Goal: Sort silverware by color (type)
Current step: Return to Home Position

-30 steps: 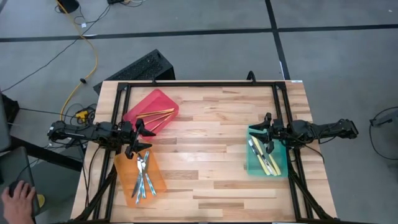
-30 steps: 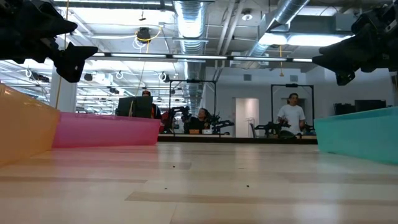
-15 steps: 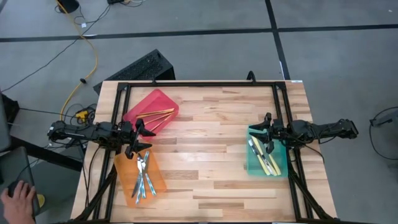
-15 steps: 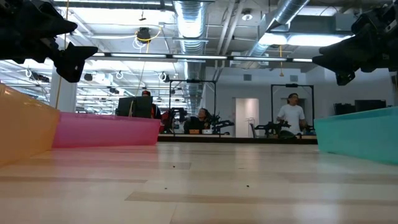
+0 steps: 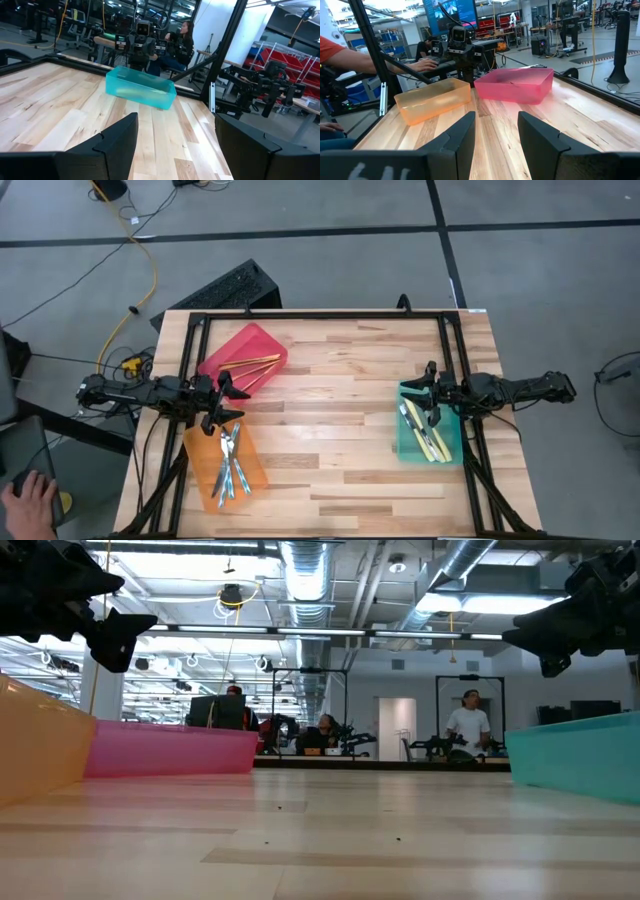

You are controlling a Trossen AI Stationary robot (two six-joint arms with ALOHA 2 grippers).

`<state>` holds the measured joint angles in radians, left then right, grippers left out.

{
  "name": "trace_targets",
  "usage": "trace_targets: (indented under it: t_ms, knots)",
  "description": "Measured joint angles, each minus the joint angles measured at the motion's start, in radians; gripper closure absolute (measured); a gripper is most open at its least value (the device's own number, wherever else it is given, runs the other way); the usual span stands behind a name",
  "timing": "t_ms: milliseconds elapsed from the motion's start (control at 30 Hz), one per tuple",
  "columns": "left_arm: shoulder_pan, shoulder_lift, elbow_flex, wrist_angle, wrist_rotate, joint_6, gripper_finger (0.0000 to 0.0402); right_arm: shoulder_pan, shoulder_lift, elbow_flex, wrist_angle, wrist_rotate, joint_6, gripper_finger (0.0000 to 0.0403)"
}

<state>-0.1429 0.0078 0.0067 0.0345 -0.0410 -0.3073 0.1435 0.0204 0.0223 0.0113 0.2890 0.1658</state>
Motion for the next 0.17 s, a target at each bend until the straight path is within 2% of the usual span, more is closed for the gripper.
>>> trace_targets:
  t_ms: [167]
  knots:
    - [0.0,0.0,0.0,0.0,0.0,0.0,0.0155,0.0,0.0,0.0,0.0,0.0,0.0,0.023]
